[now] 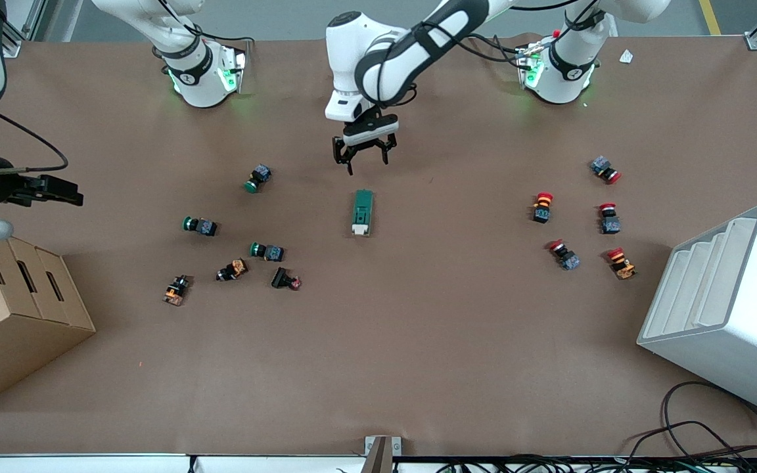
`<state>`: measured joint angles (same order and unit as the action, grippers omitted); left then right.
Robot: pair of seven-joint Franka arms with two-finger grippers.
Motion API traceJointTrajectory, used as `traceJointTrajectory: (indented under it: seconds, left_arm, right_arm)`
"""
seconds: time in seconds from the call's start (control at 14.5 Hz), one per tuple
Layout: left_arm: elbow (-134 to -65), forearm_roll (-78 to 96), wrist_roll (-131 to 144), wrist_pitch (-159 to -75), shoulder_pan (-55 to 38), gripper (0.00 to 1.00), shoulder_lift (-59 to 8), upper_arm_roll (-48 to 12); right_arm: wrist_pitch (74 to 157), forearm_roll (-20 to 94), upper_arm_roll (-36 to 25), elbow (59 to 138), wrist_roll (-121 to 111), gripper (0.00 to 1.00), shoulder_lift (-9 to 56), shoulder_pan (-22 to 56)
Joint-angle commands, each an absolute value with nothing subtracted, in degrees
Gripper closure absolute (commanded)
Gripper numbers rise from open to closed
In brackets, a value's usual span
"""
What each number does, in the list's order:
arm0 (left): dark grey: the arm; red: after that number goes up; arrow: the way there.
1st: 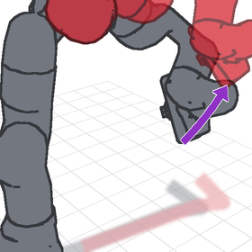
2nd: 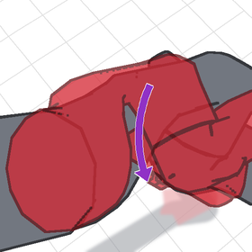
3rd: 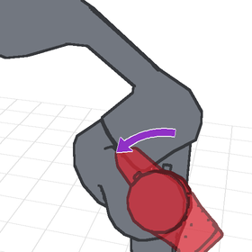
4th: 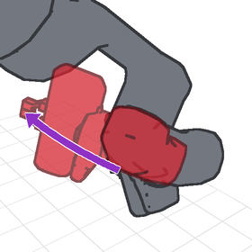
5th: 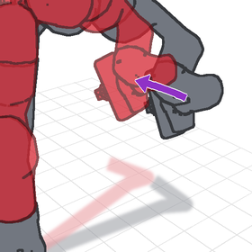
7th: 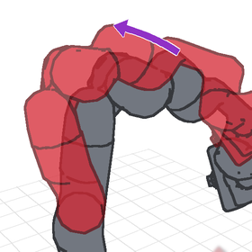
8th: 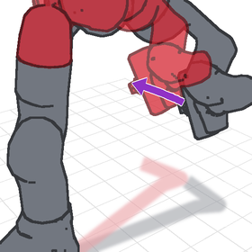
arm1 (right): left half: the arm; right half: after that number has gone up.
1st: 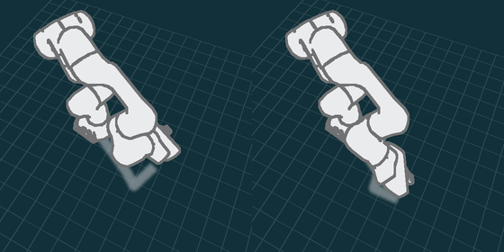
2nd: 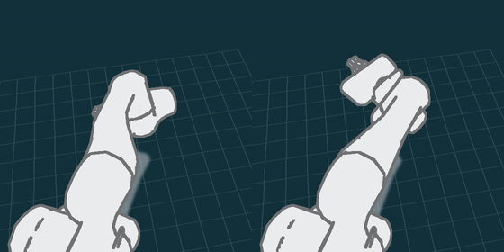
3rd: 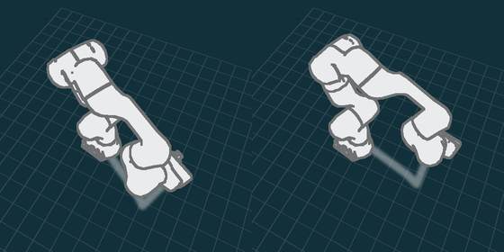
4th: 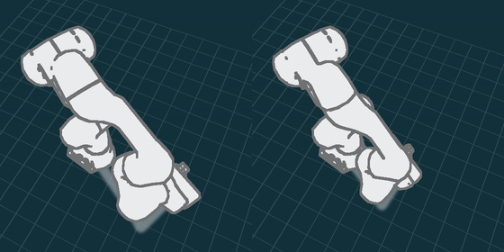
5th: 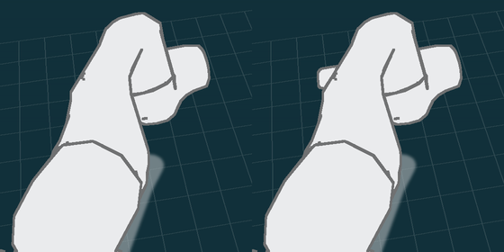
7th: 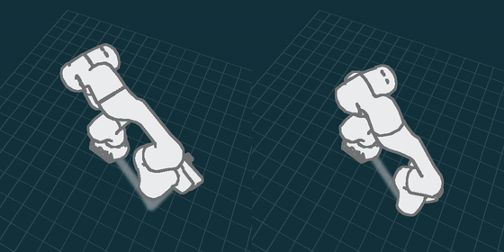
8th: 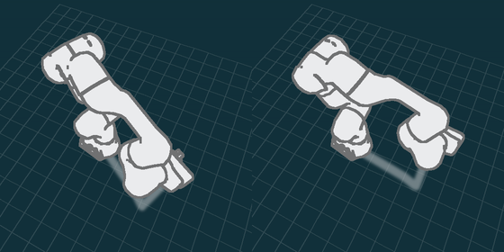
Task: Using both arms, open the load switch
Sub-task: 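Move the left gripper over the green load switch and hold it, then reach the right gripper toward the switch while the left gripper holds it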
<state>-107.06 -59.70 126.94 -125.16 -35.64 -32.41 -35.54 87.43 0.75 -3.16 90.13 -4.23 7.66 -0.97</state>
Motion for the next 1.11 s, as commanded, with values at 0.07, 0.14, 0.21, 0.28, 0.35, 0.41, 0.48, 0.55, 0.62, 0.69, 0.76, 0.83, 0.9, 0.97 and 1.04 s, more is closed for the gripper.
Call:
traceJointTrajectory:
  seconds: [0.07,0.14,0.21,0.28,0.35,0.41,0.48,0.55,0.62,0.69,0.76,0.83,0.9,0.97,1.04]
  left_arm:
    - [-107.84,-72.74,136.47,-123.14,-37.18,0.0,-35.41,-35.33]
    - [-108.28,-76.69,138.93,-121.57,-37.79,0.0,-36.55,-35.33]
    - [-108.28,-79.95,140.78,-119.99,-38.4,0.0,-37.87,-35.33]
    - [-108.28,-83.46,142.28,-117.97,-39.1,0.0,-39.27,-35.33]
    - [-108.19,-86.28,142.73,-116.56,-39.37,0.0,-40.24,-35.33]
    - [-108.19,-88.05,142.65,-116.28,-39.37,0.0,-40.86,-35.25]
    - [-108.11,-89.72,142.21,-116.28,-39.55,0.0,-41.65,-35.24]
    - [-107.93,-92.35,142.21,-116.19,-39.99,0.0,-42.53,-35.07]
    - [-107.93,-95.24,142.21,-115.93,-40.16,0.0,-43.41,-34.81]
    - [-107.76,-97.36,141.42,-115.93,-40.25,0.0,-44.2,-34.72]
    - [-107.75,-99.47,139.94,-115.84,-40.86,0.0,-45.17,-34.19]
    - [-107.75,-100.8,139.05,-115.84,-41.22,0.0,-45.35,-33.49]
    - [-107.67,-101.07,138.78,-115.84,-41.48,0.0,-45.44,-32.96]
    - [-107.58,-101.16,138.43,-115.84,-42.09,0.0,-45.7,-32.52]
    - [-107.4,-101.51,137.91,-115.84,-42.97,0.0,-46.05,-31.65]
  right_arm:
    - [88.59,1.75,-2.46,90.18,-3.35,0.0,9.14,-0.71]
    - [88.68,2.63,-2.46,90.18,-1.16,0.0,9.14,-0.18]
    - [88.77,3.59,-2.46,90.18,1.55,0.0,9.23,0.43]
    - [89.03,4.13,-2.37,90.18,3.93,0.0,9.75,1.4]
    - [89.56,4.3,-2.37,90.18,5.35,0.0,10.02,2.62]
    - [90.17,4.31,-2.37,90.18,6.67,0.0,10.28,3.51]
    - [90.78,4.39,-2.37,90.18,8.25,0.0,10.89,4.82]
    - [91.31,4.39,-2.37,90.18,9.65,0.0,11.16,5.7]
    - [92.01,4.39,-2.37,90.18,12.02,0.0,11.86,7.28]
    - [92.63,4.39,-2.37,90.09,14.48,0.0,12.21,8.43]
    - [93.42,4.13,-2.46,89.91,16.15,0.0,13.09,9.66]
    - [93.78,3.43,-2.46,89.74,16.52,0.0,14.05,10.45]
    - [93.95,3.34,-2.46,89.65,16.61,0.0,14.85,11.24]
    - [94.65,3.34,-2.46,89.47,16.52,0.0,15.55,11.34]
    - [94.92,3.34,-2.46,89.47,16.61,0.0,16.25,11.34]
